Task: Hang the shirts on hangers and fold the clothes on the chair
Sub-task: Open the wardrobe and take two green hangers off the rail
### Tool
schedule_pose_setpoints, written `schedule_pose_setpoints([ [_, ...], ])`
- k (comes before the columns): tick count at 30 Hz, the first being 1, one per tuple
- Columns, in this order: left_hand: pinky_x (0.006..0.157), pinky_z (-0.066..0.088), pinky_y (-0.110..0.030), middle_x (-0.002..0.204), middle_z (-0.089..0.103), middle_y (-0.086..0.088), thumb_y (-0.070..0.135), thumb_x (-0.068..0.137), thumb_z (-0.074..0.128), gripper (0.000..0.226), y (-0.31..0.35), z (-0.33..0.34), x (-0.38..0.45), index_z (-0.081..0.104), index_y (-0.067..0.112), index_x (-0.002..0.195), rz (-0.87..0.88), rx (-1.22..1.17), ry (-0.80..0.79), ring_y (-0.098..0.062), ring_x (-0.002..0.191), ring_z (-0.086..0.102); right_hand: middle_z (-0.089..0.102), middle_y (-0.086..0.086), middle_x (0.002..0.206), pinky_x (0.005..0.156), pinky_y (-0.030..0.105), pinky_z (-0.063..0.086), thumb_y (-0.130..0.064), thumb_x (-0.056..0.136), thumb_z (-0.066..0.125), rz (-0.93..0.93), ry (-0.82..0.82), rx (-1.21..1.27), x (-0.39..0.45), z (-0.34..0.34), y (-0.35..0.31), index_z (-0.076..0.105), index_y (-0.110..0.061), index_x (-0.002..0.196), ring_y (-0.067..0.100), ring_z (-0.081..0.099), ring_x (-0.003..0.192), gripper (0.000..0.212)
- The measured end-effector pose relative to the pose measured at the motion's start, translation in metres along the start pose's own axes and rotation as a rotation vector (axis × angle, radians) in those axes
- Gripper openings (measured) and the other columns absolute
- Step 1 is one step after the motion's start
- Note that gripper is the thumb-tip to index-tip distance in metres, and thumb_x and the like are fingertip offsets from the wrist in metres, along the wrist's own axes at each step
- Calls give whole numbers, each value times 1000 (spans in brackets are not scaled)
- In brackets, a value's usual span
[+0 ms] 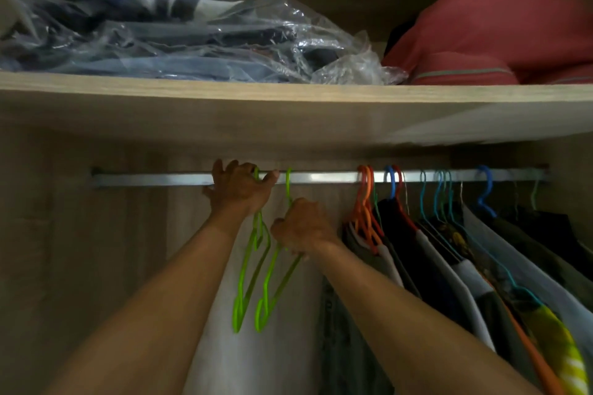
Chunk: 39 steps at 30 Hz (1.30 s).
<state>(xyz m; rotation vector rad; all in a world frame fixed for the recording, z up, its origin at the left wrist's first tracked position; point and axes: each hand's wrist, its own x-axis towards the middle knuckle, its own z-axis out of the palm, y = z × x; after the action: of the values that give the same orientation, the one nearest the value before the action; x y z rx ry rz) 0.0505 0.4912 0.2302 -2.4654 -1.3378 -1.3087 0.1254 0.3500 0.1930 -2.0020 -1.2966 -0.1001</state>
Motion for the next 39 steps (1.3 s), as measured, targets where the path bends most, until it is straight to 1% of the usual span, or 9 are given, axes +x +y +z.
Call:
schedule_pose_setpoints([
  [4,113,-9,-71,165,17,-1,78,90,26,74,11,-6,-18,43,32,146,6,45,11,-27,153,-5,67,9,86,63,37,63,-28,93,60,20,5,31,3,5,-3,46,-13,95,23,74,68,20],
  [9,113,-9,-71,161,26,-2,75,91,30,67,6,-3,-17,50,33,139,32,23,50,-28,153,-1,57,17,131,89,35,52,-19,93,59,-62,61,-177,3,3,-6,53,-4,128,31,60,119,38],
  [13,113,-8,-71,160,29,-3,72,93,31,64,5,-1,-18,51,31,138,51,27,85,-29,153,1,55,19,135,96,32,47,-19,94,58,-88,136,-196,-1,-13,-14,53,-1,129,30,55,126,40],
  [19,112,-8,-72,160,28,-6,73,93,29,67,3,0,-13,50,30,141,66,46,118,-30,152,0,55,19,131,91,33,50,-18,91,60,-75,158,-232,-14,-27,-27,52,-4,125,33,57,121,38],
  [24,112,-8,-72,159,30,-9,75,91,30,71,-1,0,-11,49,29,141,80,16,119,-32,152,2,69,18,111,82,30,56,-16,89,61,-37,73,-281,-40,-25,-21,57,-10,97,31,67,107,11],
  [28,112,-6,-72,160,27,-8,76,90,34,72,-7,0,-15,43,31,146,112,15,89,-32,152,2,69,20,109,84,37,59,-18,88,60,-16,46,-279,-65,-27,-4,59,-4,111,37,69,100,27],
  [32,113,-10,-67,166,11,0,84,84,32,88,-8,-12,-15,22,34,156,94,7,-71,-26,153,-7,71,20,96,77,46,62,-19,84,61,-6,55,-270,-86,-39,16,54,-10,82,39,72,85,11],
  [36,122,8,-55,167,10,-2,78,86,41,94,-5,-36,-25,15,25,159,36,-84,-210,-29,153,1,69,20,94,72,48,63,-18,85,57,-7,47,-227,-106,-64,32,57,-7,87,40,70,79,11],
  [39,117,30,-39,158,35,-14,61,91,55,80,11,-51,-61,34,14,153,0,-294,-84,-33,144,34,65,17,101,76,43,60,-26,93,52,-41,39,-208,-122,-87,45,58,-8,96,37,66,82,19],
])
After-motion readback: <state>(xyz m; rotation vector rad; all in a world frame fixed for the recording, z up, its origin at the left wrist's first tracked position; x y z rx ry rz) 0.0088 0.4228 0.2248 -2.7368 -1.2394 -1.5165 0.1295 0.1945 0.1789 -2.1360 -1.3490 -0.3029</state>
